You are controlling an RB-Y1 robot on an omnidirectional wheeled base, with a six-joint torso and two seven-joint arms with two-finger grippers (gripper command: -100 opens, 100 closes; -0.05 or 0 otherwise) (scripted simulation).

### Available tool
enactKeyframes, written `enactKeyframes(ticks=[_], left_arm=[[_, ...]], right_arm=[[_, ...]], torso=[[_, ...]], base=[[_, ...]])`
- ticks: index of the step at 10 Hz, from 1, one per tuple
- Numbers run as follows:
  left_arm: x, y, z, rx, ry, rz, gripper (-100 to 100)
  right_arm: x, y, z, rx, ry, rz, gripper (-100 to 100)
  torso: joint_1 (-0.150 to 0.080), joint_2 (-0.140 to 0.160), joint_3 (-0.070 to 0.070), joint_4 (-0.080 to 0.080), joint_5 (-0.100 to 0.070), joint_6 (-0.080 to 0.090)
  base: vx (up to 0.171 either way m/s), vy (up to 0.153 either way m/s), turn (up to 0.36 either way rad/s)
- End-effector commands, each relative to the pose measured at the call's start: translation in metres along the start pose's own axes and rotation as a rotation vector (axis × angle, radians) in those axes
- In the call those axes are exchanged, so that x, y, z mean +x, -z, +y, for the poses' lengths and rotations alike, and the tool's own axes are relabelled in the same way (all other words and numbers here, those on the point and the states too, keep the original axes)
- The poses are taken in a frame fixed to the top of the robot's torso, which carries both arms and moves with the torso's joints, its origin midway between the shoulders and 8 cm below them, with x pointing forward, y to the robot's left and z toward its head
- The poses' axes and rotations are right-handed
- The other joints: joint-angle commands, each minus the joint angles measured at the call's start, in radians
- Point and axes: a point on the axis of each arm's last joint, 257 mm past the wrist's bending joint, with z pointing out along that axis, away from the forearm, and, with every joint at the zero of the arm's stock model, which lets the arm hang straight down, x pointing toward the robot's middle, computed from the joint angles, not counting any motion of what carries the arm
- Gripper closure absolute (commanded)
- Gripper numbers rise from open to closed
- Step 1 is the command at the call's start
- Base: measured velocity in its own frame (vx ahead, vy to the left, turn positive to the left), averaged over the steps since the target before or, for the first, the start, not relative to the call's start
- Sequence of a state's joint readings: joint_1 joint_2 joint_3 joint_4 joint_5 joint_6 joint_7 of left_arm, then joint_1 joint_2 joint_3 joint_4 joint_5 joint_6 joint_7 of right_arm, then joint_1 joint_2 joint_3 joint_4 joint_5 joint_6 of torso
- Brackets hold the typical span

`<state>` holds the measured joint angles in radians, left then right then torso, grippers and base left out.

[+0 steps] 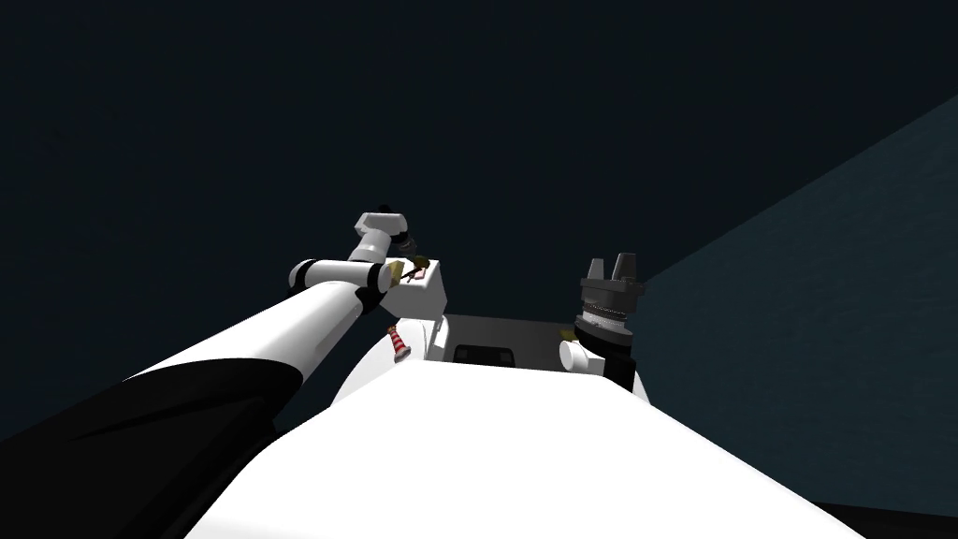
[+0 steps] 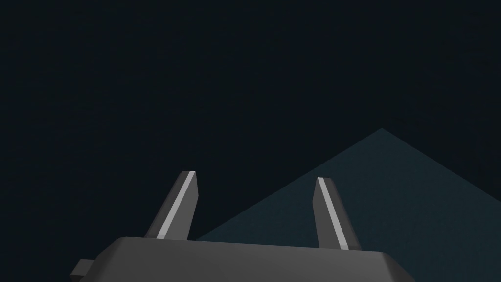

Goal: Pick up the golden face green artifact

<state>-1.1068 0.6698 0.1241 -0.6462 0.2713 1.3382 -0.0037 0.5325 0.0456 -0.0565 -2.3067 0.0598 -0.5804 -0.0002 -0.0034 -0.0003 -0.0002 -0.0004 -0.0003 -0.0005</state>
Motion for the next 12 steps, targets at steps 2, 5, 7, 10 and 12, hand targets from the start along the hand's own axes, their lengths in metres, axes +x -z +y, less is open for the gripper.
enactKeyframes(ticks=[2, 5, 7, 10, 12], left_arm=[[0.007, -0.004, 0.014, -0.050, -0.003, 0.011, -100], [0.009, -0.004, 0.018, -0.062, -0.005, 0.014, 0], [-0.004, -0.022, 0.030, -0.064, 0.005, 0.009, -100], [-0.002, -0.021, 0.028, -0.062, 0.003, 0.009, 100], [-0.002, -0.021, 0.029, -0.064, 0.003, 0.009, 100]], right_arm=[[0.000, 0.000, 0.000, 0.000, 0.000, 0.000, 0], [0.000, 0.000, 0.000, 0.000, 0.000, 0.000, 0], [0.000, 0.000, 0.000, 0.000, 0.000, 0.000, 0], [0.000, 0.000, 0.000, 0.000, 0.000, 0.000, 0], [0.000, 0.000, 0.000, 0.000, 0.000, 0.000, 0]], torso=[[0.000, 0.000, 0.000, 0.000, 0.000, 0.000], [0.002, 0.001, 0.000, 0.000, 0.000, -0.001], [0.003, -0.001, 0.000, 0.000, 0.001, 0.000], [0.003, -0.001, 0.000, 0.000, 0.001, -0.001], [0.003, 0.000, 0.000, 0.000, 0.001, 0.000]], base=[[0.004, -0.035, -0.042], [0.002, -0.008, -0.010], [0.043, -0.009, -0.052], [0.017, -0.004, -0.005], [0.000, 0.000, 0.000]])
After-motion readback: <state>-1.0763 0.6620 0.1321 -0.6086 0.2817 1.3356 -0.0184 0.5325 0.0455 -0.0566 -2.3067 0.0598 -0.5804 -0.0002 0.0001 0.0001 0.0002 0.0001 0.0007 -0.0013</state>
